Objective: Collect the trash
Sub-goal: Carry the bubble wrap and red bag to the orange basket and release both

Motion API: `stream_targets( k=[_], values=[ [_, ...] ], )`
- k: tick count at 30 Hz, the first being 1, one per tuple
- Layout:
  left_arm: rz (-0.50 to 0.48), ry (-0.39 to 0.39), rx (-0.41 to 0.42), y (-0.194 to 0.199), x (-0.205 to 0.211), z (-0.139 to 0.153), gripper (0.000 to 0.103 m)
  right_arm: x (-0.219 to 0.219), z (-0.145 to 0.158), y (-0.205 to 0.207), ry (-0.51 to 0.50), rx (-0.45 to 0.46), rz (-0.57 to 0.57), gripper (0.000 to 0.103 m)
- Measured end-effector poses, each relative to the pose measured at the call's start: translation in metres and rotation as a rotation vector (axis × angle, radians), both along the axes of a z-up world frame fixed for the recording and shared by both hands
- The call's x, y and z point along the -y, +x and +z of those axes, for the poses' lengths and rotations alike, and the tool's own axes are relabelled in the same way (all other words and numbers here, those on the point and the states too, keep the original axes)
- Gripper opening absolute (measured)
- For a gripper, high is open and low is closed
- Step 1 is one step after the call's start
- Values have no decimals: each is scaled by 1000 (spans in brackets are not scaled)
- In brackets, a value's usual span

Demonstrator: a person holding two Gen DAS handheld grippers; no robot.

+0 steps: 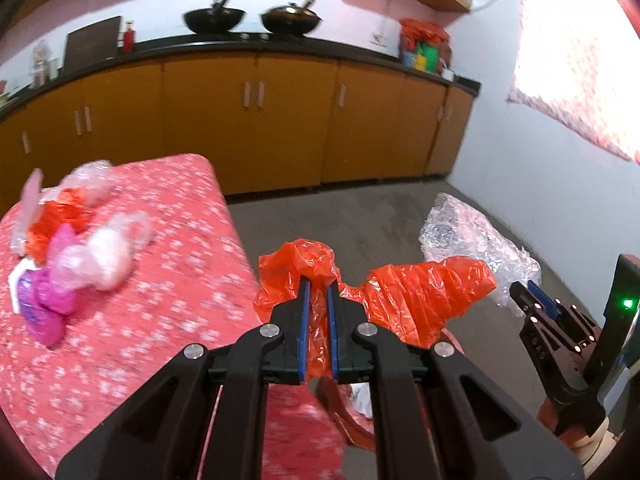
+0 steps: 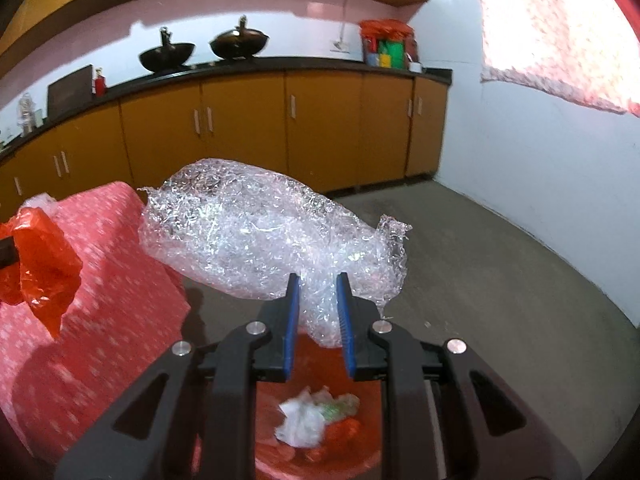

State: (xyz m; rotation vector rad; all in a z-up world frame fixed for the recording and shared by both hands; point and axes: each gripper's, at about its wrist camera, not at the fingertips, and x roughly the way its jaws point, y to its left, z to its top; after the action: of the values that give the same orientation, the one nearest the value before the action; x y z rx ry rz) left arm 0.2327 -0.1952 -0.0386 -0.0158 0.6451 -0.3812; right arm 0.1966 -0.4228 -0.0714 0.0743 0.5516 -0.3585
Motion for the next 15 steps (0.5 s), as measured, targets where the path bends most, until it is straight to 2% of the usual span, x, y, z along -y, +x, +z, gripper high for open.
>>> stream_targets(
  k=[11,15],
  values=[
    [-135,89,-78,-3,77,-47,8,38,-61,-26,59,-91,-97,19],
    [-157,114,-92,0,92,-58,8,47,-78,-27,92,-117,-110,19]
  ],
)
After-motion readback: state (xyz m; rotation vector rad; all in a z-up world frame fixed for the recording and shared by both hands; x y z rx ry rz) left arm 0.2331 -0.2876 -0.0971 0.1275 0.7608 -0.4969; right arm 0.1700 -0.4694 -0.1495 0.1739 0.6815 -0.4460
